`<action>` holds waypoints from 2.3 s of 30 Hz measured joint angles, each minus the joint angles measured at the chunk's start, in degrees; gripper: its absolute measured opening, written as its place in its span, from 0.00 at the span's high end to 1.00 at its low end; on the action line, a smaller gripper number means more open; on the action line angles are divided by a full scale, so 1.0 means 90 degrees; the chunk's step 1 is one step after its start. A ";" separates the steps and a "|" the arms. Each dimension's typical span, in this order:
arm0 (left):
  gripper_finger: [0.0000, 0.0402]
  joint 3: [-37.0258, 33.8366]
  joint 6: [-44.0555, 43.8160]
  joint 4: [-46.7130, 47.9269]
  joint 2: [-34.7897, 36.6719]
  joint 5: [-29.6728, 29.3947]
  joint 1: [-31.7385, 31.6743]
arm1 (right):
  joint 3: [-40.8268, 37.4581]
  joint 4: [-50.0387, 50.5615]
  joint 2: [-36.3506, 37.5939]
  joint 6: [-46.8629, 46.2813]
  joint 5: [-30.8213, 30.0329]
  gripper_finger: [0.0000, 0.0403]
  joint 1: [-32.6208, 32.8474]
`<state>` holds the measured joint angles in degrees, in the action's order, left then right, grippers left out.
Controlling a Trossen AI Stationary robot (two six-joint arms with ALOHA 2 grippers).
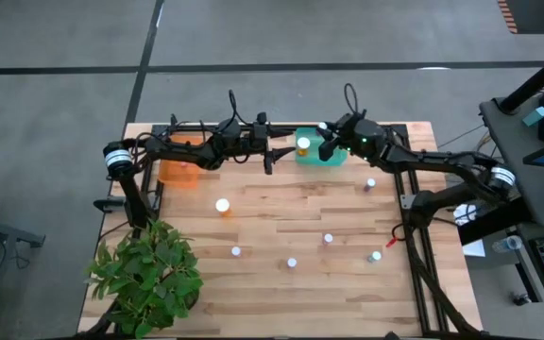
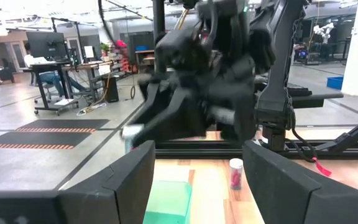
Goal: Pick and place medicine bottles into bin by pill shape (circle, oval)
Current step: Put the blue capsule bottle into the green bin
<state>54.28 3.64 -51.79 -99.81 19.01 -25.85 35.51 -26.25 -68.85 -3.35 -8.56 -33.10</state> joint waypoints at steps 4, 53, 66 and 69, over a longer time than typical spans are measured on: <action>0.44 -0.0016 0.0000 0.0011 -0.0001 0.0001 -0.0002 | 0.0108 -0.0066 -0.0545 0.0043 -0.0008 0.74 0.0012; 0.44 -0.0029 0.0010 0.0010 0.0000 0.0001 -0.0007 | -0.0136 0.0011 -0.1739 -0.0199 -0.0993 0.74 -0.0190; 0.44 -0.0029 0.0007 0.0010 0.0000 -0.0001 -0.0007 | -0.0139 0.0025 -0.1927 -0.0403 -0.1003 0.74 -0.0190; 0.44 -0.0029 0.0007 0.0010 -0.0002 0.0001 -0.0007 | -0.0141 0.0023 -0.1956 -0.0411 -0.1003 0.74 -0.0190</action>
<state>54.02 3.70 -51.70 -99.83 19.02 -25.91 34.24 -26.03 -86.46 -7.05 -17.58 -34.81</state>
